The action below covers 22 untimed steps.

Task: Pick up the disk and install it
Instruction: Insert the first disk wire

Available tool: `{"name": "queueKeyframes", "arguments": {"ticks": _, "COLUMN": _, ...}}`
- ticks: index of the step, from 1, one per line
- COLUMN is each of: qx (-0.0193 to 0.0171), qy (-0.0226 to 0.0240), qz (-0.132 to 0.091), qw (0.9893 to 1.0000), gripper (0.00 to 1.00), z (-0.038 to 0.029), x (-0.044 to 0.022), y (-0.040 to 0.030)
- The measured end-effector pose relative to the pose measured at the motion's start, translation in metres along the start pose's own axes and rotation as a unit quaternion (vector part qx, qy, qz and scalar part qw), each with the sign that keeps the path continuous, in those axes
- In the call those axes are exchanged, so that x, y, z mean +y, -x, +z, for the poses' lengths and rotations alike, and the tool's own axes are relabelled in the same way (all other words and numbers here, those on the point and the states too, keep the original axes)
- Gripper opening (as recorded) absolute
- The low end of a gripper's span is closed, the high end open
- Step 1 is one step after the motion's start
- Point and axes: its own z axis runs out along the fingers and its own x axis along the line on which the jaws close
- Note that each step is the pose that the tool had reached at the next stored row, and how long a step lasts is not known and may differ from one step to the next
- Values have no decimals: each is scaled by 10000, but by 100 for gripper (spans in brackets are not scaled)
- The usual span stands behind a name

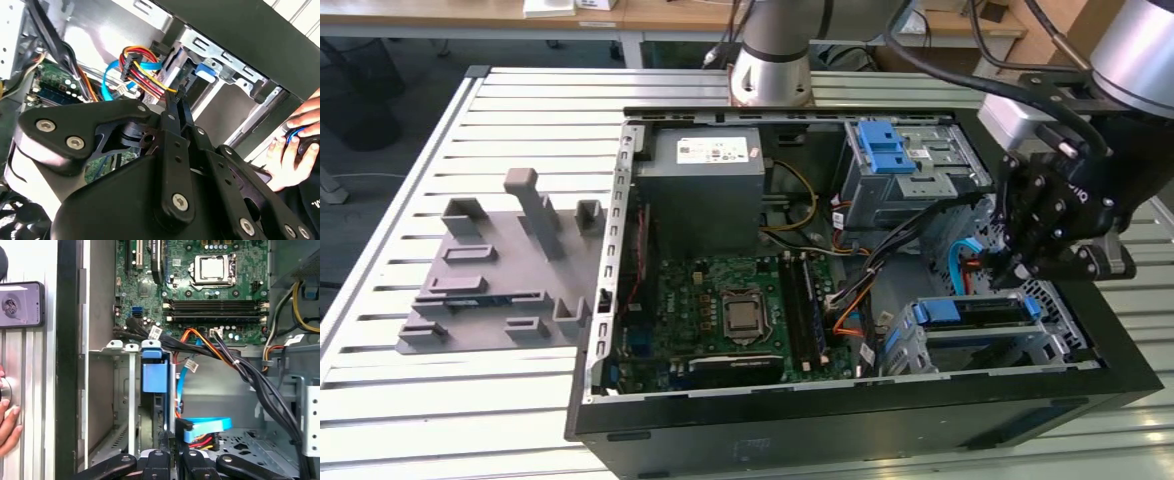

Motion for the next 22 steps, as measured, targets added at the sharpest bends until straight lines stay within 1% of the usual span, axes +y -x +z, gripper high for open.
{"name": "queueKeyframes", "arguments": {"ticks": 2, "qx": -5, "qy": 0, "qz": 0, "qw": 10000, "gripper": 17, "z": 31, "x": -1, "y": -35}}
{"name": "queueKeyframes", "arguments": {"ticks": 3, "qx": -6, "qy": 1, "qz": -1, "qw": 10000, "gripper": 17, "z": 39, "x": -2, "y": -40}}
{"name": "queueKeyframes", "arguments": {"ticks": 6, "qx": -6, "qy": 1, "qz": -1, "qw": 10000, "gripper": 17, "z": 55, "x": -2, "y": -39}}
{"name": "queueKeyframes", "arguments": {"ticks": 8, "qx": -7, "qy": 0, "qz": -1, "qw": 10000, "gripper": 17, "z": 86, "x": -4, "y": -37}}
{"name": "queueKeyframes", "arguments": {"ticks": 11, "qx": -18, "qy": 1, "qz": 1, "qw": 10000, "gripper": 17, "z": 118, "x": -13, "y": -35}}
{"name": "queueKeyframes", "arguments": {"ticks": 22, "qx": -20, "qy": 8, "qz": 83, "qw": 10000, "gripper": 17, "z": 142, "x": -33, "y": -49}}
